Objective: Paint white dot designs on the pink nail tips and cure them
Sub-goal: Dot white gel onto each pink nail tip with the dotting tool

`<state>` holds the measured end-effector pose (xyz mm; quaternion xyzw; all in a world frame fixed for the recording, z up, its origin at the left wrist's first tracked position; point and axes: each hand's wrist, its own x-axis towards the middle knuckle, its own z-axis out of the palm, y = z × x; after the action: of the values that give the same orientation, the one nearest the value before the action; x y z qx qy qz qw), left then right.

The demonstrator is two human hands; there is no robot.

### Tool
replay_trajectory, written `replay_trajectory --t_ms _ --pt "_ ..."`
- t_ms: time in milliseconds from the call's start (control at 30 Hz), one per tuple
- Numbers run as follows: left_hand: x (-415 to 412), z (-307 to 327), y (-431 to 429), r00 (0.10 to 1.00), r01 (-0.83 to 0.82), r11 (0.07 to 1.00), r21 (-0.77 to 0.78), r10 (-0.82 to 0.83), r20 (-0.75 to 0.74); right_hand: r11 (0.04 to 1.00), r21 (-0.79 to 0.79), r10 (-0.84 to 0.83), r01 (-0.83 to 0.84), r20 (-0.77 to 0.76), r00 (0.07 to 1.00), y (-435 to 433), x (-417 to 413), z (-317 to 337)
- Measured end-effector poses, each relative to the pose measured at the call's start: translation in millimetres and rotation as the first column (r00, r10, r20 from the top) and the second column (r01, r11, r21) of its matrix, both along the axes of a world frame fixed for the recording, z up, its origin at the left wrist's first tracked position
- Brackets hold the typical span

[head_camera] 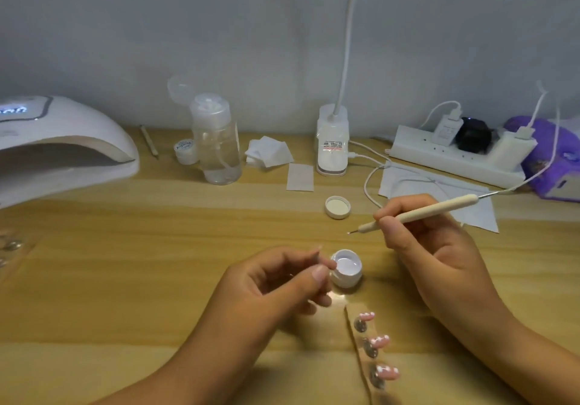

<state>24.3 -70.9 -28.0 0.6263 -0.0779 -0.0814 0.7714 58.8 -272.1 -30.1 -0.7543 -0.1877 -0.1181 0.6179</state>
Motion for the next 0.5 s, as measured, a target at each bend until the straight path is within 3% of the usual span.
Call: replay_trajectory --t_ms 200,500 --pt "3.8 -3.4 1.9 0.999 -0.035 0.996 -0.08 0.034 -0.014 0.998 -0.06 0.025 -0.021 0.062 0.998 1.0 -0.1 -4.7" --pt "1.2 -0.7 1.8 0.999 -0.035 0.999 0.003 0.035 0.007 0.99 -0.129 0.068 -0.056 0.089 0.994 1.2 -3.8 -4.6"
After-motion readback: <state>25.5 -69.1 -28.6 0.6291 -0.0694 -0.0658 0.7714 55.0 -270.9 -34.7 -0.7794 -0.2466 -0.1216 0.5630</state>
